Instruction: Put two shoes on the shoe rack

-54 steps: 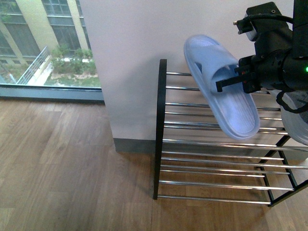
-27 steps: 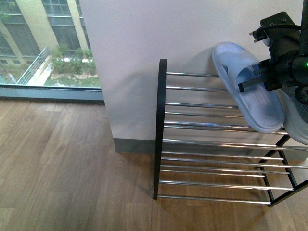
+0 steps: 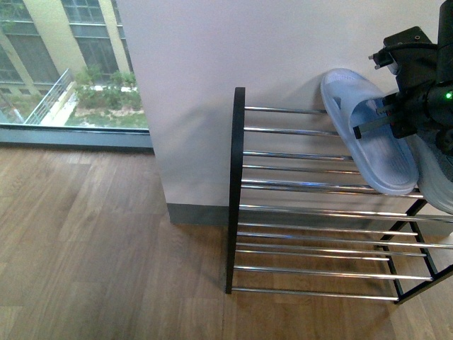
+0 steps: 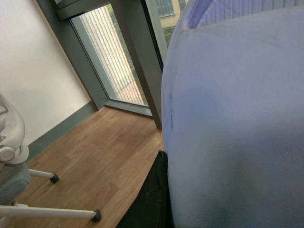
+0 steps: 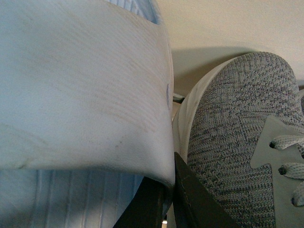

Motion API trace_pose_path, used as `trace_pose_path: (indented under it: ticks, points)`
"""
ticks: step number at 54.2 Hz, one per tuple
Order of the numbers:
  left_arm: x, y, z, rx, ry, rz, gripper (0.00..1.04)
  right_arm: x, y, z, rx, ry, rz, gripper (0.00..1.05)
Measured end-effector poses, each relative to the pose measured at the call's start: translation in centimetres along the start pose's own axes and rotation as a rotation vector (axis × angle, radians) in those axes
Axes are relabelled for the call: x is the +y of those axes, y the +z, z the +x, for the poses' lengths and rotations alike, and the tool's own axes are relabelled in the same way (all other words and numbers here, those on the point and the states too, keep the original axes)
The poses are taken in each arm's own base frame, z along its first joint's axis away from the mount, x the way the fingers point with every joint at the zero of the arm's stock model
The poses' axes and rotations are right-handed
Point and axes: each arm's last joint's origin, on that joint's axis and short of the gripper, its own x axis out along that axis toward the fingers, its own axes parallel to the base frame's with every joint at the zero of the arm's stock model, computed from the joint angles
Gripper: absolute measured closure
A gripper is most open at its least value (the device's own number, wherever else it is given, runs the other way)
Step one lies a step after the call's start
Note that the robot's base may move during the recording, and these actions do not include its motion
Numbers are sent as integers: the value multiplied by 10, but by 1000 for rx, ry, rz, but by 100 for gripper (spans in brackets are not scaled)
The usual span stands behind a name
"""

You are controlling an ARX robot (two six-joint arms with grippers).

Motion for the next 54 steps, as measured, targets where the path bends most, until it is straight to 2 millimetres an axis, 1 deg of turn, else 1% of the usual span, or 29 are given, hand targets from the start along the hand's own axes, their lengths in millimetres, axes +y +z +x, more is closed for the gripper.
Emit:
trace_pose_path:
  ticks: [5, 9, 11, 15, 21, 25, 28, 31, 33, 35, 36, 38, 41, 43, 44, 47, 49, 52, 53, 54]
  points:
    - [0, 0, 0, 0, 0, 0, 103, 1, 0, 0, 3, 3, -3, 102]
    - [0, 0, 0, 0, 0, 0, 103, 1, -1, 0, 10, 2, -4, 92]
    - [0, 0, 0, 0, 0, 0, 103, 1, -1, 0, 12, 2, -4, 88]
    - [0, 0, 0, 0, 0, 0, 103, 1, -2, -1, 21, 13, -3, 76]
    - [0, 0, 0, 0, 0, 0, 103, -1, -1, -9, 29, 51, -4, 60]
    - [0, 0, 0, 0, 0, 0, 103, -5, 2, -22, 23, 92, -8, 50]
    - [0, 0, 0, 0, 0, 0, 103, -12, 7, -39, 12, 130, -27, 39]
    - [0, 0, 0, 0, 0, 0, 103, -20, 11, -52, -6, 149, -50, 32]
    - [0, 0, 0, 0, 0, 0, 103, -29, 13, -63, -32, 135, -82, 25]
    - [0, 0, 0, 0, 0, 0, 103, -43, 16, -77, -80, 96, -129, 18]
    - [0, 0, 0, 0, 0, 0, 103, -54, 17, -85, -125, 52, -156, 13]
    - [0, 0, 0, 0, 0, 0, 103, -71, 16, -95, -192, -16, -222, 8]
    - [0, 0, 0, 0, 0, 0, 103, -95, 14, -107, -266, -112, -306, 10]
    - [0, 0, 0, 0, 0, 0, 103, -104, 14, -111, -269, -151, -344, 9]
    - [0, 0, 0, 0, 0, 0, 103, -106, 13, -111, -300, -143, -324, 11]
    - [0, 0, 0, 0, 0, 0, 103, -103, 7, -116, -511, -57, -202, 21]
    - [0, 0, 0, 0, 0, 0, 103, -97, 1, -120, -583, 3, -128, 26]
    - [0, 0, 0, 0, 0, 0, 103, -87, -7, -128, -641, 76, -21, 33]
    - [0, 0, 0, 0, 0, 0, 103, -85, -9, -130, -650, 85, -8, 35]
    - [0, 0, 0, 0, 0, 0, 103, -80, -12, -134, -660, 111, 46, 38]
